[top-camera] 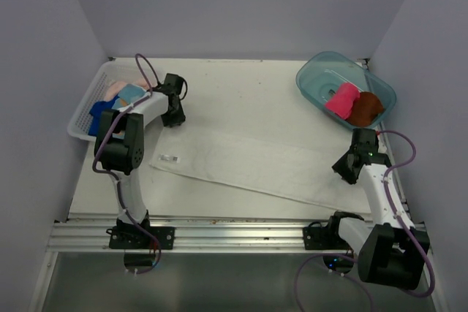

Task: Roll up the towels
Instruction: Fold the towel

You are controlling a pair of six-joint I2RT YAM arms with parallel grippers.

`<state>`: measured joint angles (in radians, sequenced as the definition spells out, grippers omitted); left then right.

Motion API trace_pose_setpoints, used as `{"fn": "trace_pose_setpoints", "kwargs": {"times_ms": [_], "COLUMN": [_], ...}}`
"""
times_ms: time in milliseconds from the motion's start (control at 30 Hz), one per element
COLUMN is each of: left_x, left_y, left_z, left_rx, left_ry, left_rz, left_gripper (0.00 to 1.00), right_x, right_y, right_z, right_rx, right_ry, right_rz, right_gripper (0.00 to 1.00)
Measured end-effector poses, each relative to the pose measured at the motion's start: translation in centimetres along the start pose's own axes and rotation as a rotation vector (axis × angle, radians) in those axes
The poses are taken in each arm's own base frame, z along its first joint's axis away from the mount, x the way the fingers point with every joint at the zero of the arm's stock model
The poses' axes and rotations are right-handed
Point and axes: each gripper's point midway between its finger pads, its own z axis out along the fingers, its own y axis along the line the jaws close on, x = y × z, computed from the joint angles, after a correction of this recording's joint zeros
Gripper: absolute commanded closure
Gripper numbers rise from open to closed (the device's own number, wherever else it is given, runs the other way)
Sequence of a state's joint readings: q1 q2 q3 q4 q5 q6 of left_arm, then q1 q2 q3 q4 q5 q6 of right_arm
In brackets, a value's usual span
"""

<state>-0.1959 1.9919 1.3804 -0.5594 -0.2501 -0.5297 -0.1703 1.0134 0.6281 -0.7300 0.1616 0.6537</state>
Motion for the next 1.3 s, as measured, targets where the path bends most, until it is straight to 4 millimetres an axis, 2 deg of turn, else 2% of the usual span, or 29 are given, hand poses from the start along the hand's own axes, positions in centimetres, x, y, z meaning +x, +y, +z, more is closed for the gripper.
{"fn": "trace_pose_setpoints", "kwargs": {"times_ms": [233,267,333,400,467,567,667,833,933,1133,1200,1300], "left_x": [-0.1,0.0,0.4,1.9,3.9,6.5,8.5,12.5,14.1,12.8,11.7,9.2], "left_y": [-1.1,-1.9,-4.8,-8.1,-10.6,-11.9,-12.4,-12.8,-12.2,-10.8,-9.4,-5.6], "left_z": [-0.9,-1.4,-3.0,-5.2,-7.5,-10.1,-10.6,-8.6,-7.0,-6.2,-5.7,-4.5], "left_rx": [0.004,0.004,0.032,0.089,0.155,0.222,0.254,0.239,0.203,0.188,0.172,0.088], "left_ry": [-0.016,-0.022,-0.054,-0.079,-0.091,-0.082,-0.053,0.040,0.082,0.077,0.073,0.064], "left_rz": [0.055,0.079,0.140,0.209,0.264,0.302,0.314,0.379,0.404,0.353,0.316,0.241], "left_gripper": [0.58,0.58,0.57,0.57,0.57,0.57,0.58,0.58,0.58,0.60,0.60,0.60], "right_x": [0.0,0.0,0.0,0.0,-0.2,-0.8,-1.2,-1.7,-2.1,-2.9,-3.2,-3.4], "right_y": [-0.1,-0.1,-0.1,-0.1,0.1,0.5,1.0,1.4,1.5,1.8,2.0,2.0], "right_z": [-0.3,-0.3,-0.3,-0.4,-0.7,-1.2,-1.6,-2.0,-2.3,-3.4,-3.7,-3.9], "right_rx": [-0.003,-0.003,-0.003,-0.003,-0.009,-0.024,-0.046,-0.058,-0.064,-0.077,-0.082,-0.084], "right_ry": [-0.004,-0.004,-0.004,-0.001,-0.003,-0.016,-0.023,-0.035,-0.043,-0.064,-0.073,-0.078], "right_rz": [0.001,0.001,0.000,-0.004,-0.009,-0.015,-0.021,-0.028,-0.036,-0.049,-0.053,-0.062], "right_gripper": [0.63,0.63,0.61,0.58,0.57,0.55,0.55,0.54,0.52,0.46,0.43,0.42]}}
